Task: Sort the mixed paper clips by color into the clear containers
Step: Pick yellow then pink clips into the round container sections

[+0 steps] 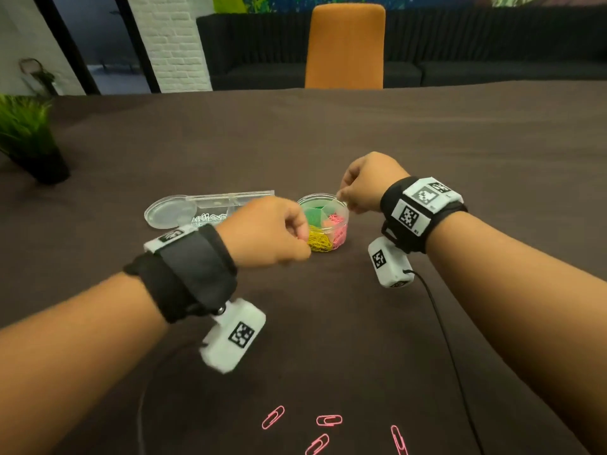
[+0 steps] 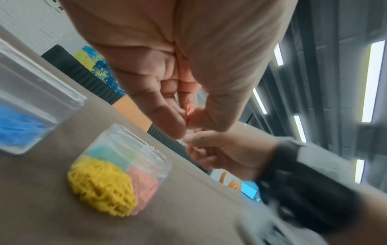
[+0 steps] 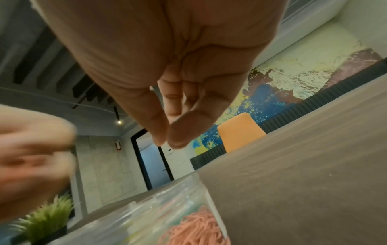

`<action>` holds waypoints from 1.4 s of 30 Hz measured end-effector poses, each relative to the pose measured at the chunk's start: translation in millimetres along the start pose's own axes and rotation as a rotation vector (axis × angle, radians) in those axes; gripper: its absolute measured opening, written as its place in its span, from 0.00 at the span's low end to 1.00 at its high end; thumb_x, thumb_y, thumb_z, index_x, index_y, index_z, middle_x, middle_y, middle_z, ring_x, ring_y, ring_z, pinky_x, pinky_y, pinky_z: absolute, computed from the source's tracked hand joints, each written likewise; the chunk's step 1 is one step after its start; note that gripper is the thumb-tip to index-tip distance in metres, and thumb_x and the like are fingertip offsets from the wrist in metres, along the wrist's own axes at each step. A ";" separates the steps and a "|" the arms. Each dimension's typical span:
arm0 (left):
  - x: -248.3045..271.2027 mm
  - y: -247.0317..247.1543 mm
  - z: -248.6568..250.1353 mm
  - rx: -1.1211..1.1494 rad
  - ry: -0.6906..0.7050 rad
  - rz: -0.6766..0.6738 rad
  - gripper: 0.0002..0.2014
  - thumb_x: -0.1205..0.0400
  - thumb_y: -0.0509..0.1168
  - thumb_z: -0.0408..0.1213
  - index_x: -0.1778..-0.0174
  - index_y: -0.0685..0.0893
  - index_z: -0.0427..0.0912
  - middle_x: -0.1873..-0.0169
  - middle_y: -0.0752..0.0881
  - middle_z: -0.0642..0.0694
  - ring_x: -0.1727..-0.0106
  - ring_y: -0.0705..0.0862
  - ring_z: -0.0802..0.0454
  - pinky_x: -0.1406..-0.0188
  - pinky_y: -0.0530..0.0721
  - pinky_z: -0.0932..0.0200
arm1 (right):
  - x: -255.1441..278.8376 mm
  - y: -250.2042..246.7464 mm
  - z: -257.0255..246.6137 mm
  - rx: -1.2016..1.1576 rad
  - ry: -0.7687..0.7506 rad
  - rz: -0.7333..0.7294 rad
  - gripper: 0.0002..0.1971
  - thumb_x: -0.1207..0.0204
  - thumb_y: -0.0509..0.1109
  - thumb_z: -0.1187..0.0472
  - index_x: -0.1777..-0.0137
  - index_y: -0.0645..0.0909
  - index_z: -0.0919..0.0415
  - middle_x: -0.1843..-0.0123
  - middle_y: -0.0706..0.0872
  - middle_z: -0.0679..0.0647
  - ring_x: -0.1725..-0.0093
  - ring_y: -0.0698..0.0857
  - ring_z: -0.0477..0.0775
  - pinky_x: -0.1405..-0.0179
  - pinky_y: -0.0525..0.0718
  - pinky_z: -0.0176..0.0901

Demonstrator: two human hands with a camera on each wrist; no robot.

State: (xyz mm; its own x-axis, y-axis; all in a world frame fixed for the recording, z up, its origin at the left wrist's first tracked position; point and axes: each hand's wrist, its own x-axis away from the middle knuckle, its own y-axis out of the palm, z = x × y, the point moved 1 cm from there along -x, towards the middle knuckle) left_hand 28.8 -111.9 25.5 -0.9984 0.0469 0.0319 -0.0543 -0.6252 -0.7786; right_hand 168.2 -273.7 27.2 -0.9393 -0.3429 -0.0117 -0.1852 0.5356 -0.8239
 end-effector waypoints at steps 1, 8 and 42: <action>-16.5 -0.6 6.2 0.023 0.005 0.038 0.05 0.33 0.73 0.32 0.66 0.84 0.45 0.77 0.84 0.53 0.73 0.86 0.55 0.65 0.84 0.59 | 6.7 -4.3 2.3 -0.021 -0.010 0.031 0.03 0.27 0.76 0.61 0.60 0.86 0.59 0.70 0.91 0.54 0.69 0.91 0.53 0.59 0.92 0.49; -99.6 10.7 28.8 -0.023 -0.065 0.003 0.05 0.29 0.71 0.32 0.67 0.84 0.46 0.68 0.88 0.44 0.64 0.92 0.52 0.52 0.91 0.50 | 114.4 -22.3 26.8 0.285 -0.220 -0.235 0.09 0.29 0.77 0.48 0.54 0.84 0.50 0.65 0.84 0.41 0.66 0.81 0.40 0.61 0.77 0.37; 143.8 76.6 18.5 -0.577 0.182 -0.407 0.21 0.25 0.68 0.65 0.49 0.79 0.53 0.56 0.77 0.55 0.54 0.80 0.53 0.54 0.81 0.54 | 233.3 49.9 -4.1 0.575 -0.630 -0.695 0.08 0.17 0.63 0.50 0.42 0.79 0.43 0.42 0.78 0.46 0.46 0.82 0.52 0.48 0.83 0.50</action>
State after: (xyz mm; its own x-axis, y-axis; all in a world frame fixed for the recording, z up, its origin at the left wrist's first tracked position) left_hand -119.2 -167.5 -17.9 -0.8794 0.3488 0.3240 -0.3534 -0.0225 -0.9352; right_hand -61.3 -323.9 -14.3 -0.3359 -0.8506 0.4045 -0.3010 -0.3100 -0.9018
